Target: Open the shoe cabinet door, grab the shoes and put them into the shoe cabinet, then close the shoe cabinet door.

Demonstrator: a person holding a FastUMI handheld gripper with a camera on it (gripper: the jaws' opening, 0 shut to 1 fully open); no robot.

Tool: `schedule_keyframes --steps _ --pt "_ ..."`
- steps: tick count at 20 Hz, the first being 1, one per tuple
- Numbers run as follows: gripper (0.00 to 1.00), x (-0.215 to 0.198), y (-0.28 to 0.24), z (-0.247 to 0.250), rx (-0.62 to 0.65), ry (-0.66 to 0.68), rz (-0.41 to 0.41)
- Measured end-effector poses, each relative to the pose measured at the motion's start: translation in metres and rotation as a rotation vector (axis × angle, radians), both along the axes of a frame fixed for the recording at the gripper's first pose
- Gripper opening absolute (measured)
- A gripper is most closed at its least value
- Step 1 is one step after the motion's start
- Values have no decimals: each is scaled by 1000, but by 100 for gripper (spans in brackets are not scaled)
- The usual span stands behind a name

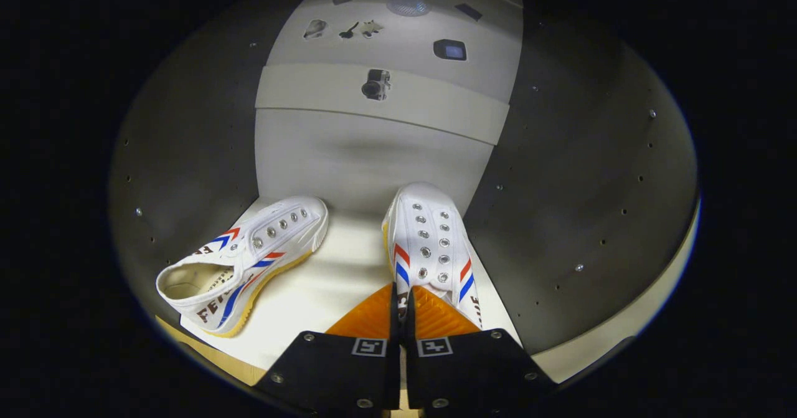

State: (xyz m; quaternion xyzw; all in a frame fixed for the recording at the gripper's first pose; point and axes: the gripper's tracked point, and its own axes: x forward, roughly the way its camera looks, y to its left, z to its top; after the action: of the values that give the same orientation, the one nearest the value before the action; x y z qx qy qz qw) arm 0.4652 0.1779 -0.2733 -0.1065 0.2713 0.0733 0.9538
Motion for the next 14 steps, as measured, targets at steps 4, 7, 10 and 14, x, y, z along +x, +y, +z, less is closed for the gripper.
schedule_keyframes --steps 4,7,10,14 --pt "40 -9 0 13 5 -43 1" --pt "65 -30 5 27 25 -59 27" --pt "87 -54 9 46 60 -91 44" --pt "95 -91 9 83 102 -158 59"
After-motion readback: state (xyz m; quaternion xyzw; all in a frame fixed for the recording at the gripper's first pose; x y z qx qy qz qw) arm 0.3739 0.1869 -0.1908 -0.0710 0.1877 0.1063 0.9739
